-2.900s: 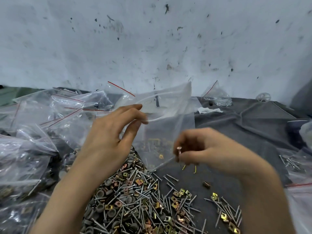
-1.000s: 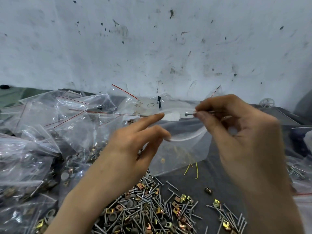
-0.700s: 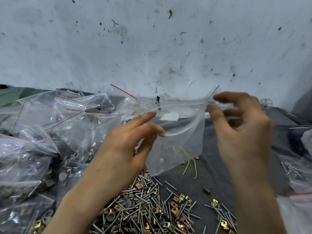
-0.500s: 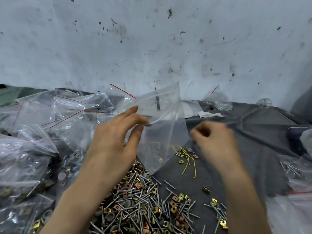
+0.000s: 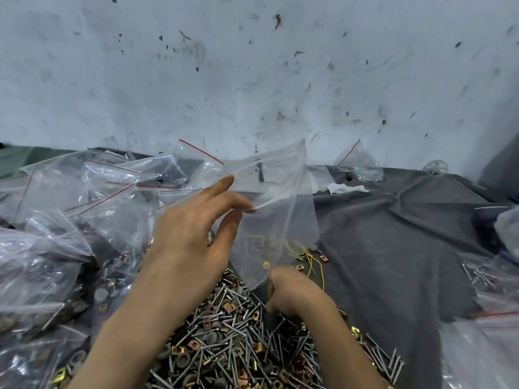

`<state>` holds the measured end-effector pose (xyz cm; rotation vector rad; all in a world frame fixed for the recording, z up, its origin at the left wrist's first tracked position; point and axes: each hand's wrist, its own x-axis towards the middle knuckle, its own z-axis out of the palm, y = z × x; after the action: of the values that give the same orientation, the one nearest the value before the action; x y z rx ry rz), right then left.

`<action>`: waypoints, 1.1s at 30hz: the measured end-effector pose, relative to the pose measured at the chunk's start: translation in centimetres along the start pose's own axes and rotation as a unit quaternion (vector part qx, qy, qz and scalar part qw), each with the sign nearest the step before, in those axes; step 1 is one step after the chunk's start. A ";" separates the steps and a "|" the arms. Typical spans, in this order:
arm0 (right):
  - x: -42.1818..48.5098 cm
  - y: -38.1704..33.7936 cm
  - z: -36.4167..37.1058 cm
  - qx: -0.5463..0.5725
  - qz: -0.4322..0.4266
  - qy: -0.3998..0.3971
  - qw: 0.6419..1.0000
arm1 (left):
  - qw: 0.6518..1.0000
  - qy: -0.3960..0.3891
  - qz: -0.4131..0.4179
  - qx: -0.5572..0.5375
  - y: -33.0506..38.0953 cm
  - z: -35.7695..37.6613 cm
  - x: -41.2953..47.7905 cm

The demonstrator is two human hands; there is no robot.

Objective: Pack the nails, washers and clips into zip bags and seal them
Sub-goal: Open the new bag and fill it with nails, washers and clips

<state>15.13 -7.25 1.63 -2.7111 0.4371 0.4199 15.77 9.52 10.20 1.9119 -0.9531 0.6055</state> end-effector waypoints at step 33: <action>-0.3 -1.1 -0.1 0.061 0.003 0.020 0.998 | 0.998 0.047 -0.050 0.011 -0.6 -0.9 0.5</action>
<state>15.27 -6.27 2.09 -2.6038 0.4668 0.3312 16.48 10.27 10.68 1.9211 -0.7899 0.6427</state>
